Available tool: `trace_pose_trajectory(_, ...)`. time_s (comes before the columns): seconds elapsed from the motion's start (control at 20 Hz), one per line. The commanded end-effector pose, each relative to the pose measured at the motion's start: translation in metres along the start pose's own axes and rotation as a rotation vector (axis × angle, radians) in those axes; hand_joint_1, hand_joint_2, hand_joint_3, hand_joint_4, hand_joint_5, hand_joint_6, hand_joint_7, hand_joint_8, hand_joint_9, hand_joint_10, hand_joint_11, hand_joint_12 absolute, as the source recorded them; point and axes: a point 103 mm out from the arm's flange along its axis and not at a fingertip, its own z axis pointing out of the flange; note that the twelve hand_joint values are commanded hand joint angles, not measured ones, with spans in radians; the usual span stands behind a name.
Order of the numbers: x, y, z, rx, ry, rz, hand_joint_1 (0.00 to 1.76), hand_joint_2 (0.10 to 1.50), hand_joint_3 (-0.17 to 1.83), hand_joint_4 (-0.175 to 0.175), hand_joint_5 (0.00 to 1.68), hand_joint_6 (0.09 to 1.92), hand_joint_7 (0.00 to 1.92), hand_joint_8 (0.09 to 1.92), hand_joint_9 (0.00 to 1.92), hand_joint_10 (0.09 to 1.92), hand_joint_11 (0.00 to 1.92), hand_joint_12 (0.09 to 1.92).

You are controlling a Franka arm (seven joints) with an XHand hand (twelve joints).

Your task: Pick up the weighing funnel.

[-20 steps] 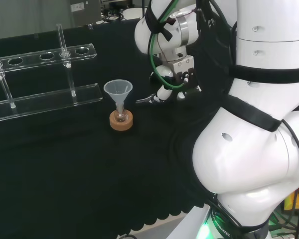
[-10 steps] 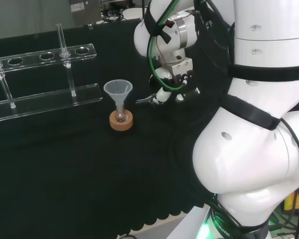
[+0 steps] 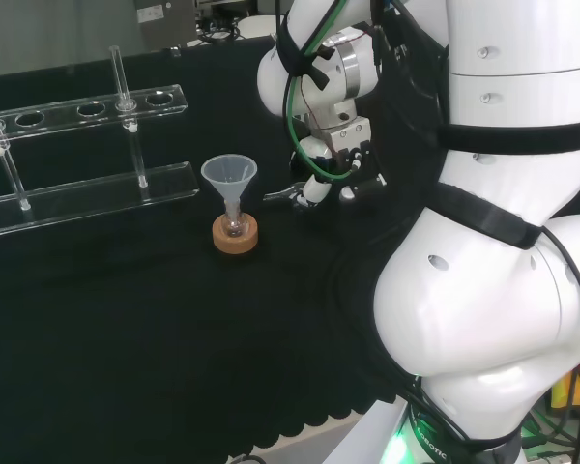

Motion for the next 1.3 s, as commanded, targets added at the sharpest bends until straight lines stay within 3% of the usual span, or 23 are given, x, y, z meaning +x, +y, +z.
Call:
trace_pose_trajectory(0.05, -0.0023, 0.0026, -0.0003, -0.001, -0.004, 0.002, 0.85, 0.69, 0.55, -0.058, 0.65, 0.14, 0.6, 0.72, 0.77, 0.55, 0.53, 1.26)
trace_pose_trajectory(0.45, 0.0004, 0.0063, 0.0038, -0.007, -0.016, 0.004, 0.85, 0.68, 0.58, -0.057, 0.65, 0.2, 0.65, 0.72, 0.81, 0.53, 0.54, 1.26)
trace_pose_trajectory(0.85, 0.0027, 0.0102, 0.0069, -0.008, -0.013, 0.006, 0.85, 0.67, 0.6, -0.058, 0.54, 0.47, 0.66, 0.72, 0.84, 0.51, 0.55, 1.25)
trace_pose_trajectory(1.3, -0.0013, 0.011, 0.0077, -0.003, -0.017, 0.006, 0.85, 0.67, 0.6, -0.059, 0.52, 0.51, 0.66, 0.73, 0.84, 0.51, 0.56, 1.26)
